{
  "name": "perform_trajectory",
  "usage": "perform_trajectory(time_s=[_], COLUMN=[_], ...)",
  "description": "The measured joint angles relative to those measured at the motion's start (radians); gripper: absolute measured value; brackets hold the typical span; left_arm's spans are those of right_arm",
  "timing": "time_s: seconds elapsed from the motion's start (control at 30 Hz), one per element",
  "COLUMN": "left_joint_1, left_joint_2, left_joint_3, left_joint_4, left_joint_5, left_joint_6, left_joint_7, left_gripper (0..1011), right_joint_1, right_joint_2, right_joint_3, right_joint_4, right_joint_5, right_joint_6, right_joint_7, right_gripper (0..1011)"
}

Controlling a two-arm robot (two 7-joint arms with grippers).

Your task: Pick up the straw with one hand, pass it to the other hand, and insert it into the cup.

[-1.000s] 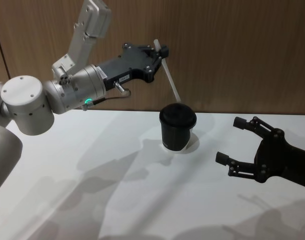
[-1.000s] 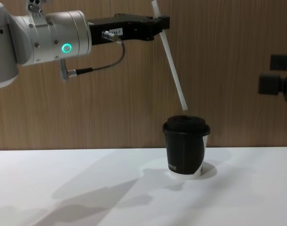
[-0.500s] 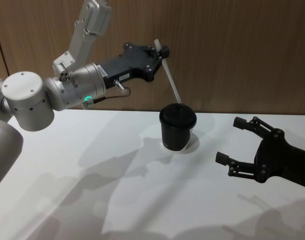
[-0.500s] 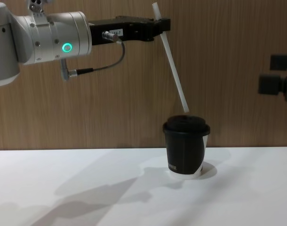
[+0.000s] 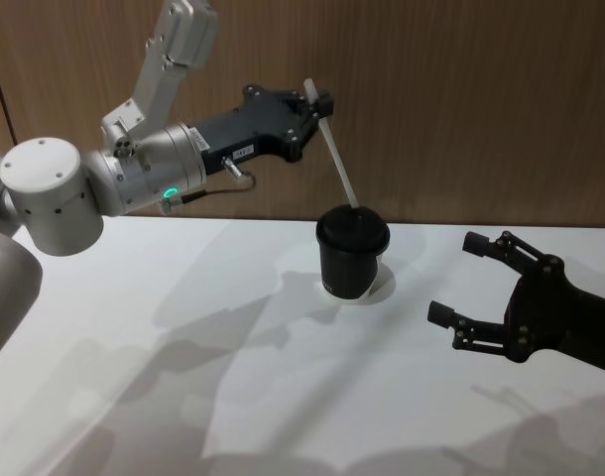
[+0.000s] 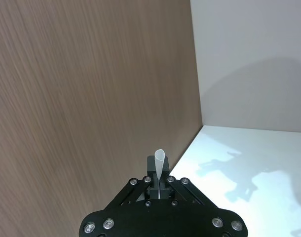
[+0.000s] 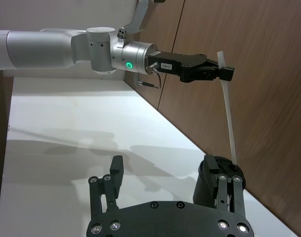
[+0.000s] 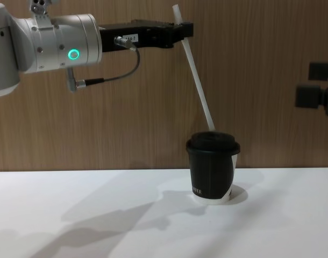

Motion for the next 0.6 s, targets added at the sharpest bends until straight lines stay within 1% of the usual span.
perform_trajectory(time_s=[0.33, 0.6], left_joint_1=[-0.008, -0.022], left_joint_2=[0.007, 0.002], left_joint_3=[0.004, 0.008], left_joint_4=[0.015, 0.05], left_joint_5=[-0.009, -0.019], left_joint_6=[-0.001, -0.011], left_joint_7=[-0.018, -0.041], left_gripper=[13, 13], right_joint_1=[0.0, 0.0], right_joint_2=[0.0, 0.0], right_joint_3=[0.0, 0.0], right_joint_4=[0.0, 0.0], right_joint_5=[0.0, 0.0], right_joint_6=[0.0, 0.0], right_joint_7=[0.0, 0.0], right_gripper=[1001, 1001])
